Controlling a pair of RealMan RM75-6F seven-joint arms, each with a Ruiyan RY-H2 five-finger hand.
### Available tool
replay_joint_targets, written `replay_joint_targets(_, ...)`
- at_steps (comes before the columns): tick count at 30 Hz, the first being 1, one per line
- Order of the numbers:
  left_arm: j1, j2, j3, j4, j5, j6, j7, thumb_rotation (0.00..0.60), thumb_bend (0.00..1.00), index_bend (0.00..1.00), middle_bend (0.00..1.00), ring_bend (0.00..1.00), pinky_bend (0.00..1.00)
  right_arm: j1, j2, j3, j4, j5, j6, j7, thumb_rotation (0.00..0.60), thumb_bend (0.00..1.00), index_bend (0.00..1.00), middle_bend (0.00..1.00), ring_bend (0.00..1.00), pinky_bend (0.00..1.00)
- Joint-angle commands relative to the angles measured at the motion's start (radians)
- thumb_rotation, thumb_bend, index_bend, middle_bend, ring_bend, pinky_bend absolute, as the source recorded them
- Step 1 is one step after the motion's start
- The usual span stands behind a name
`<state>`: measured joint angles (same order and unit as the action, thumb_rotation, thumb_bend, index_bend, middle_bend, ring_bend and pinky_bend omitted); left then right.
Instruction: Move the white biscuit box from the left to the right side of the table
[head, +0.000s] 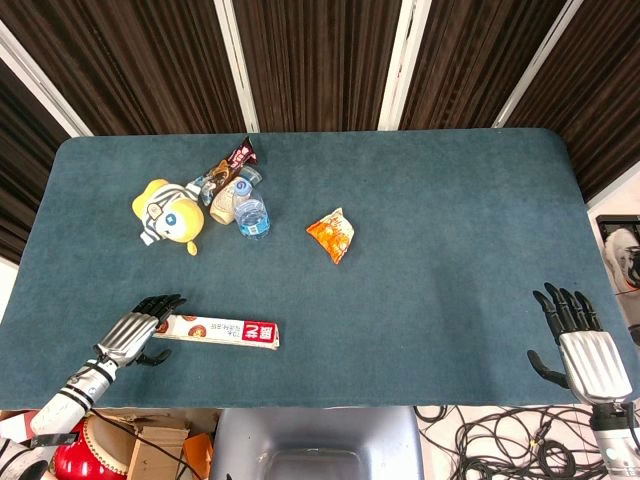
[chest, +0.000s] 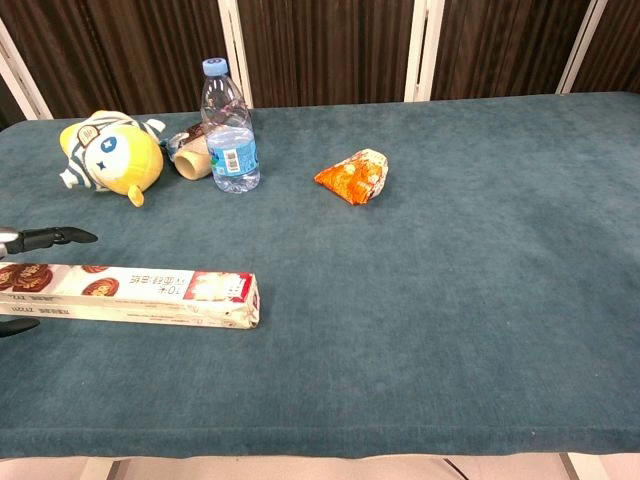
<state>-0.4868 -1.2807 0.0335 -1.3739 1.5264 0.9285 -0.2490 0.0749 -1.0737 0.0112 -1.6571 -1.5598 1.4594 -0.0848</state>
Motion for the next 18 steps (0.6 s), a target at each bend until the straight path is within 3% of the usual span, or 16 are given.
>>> replay_joint_targets(1,-0.006,-0.005,0.005,0.012,-0.007,-0.013,0.01,0.6,0.33,0.0,0.06,0.02,0.08,-0.001,0.001,0.001,-0.003,0.003,-0.001,-0.004,0.6,0.24,0.0,0.0,0.0,0.0)
replay_joint_targets(4,-0.015,-0.014,0.01,0.024,-0.024,-0.042,0.023,0.6,0.33,0.03,0.09,0.04,0.1,-0.003,-0.001,0.0,-0.006,-0.002,0.006,-0.009,0.6,0.24,0.0,0.0,0.0,0.0)
replay_joint_targets(10,-0.033,-0.04,0.01,0.067,-0.036,-0.07,0.043,0.6,0.36,0.36,0.27,0.22,0.22,-0.003,-0.002,-0.003,-0.008,0.001,-0.002,-0.016,0.6,0.24,0.0,0.0,0.0,0.0)
replay_joint_targets(12,-0.038,-0.052,0.006,0.08,-0.03,-0.062,0.028,0.6,0.39,0.47,0.41,0.36,0.34,-0.004,-0.001,-0.002,-0.007,0.004,-0.001,-0.017,0.6,0.24,0.0,0.0,0.0,0.0)
replay_joint_targets(15,-0.036,-0.073,0.002,0.104,0.007,-0.007,-0.005,0.6,0.43,0.55,0.53,0.46,0.46,-0.006,-0.001,-0.001,-0.007,0.009,-0.003,-0.018,0.6,0.24,0.0,0.0,0.0,0.0)
replay_joint_targets(18,-0.041,-0.087,0.003,0.115,0.043,0.035,-0.036,0.6,0.43,0.58,0.57,0.48,0.48,-0.003,-0.001,-0.004,-0.009,0.004,-0.008,-0.021,0.6,0.24,0.0,0.0,0.0,0.0)
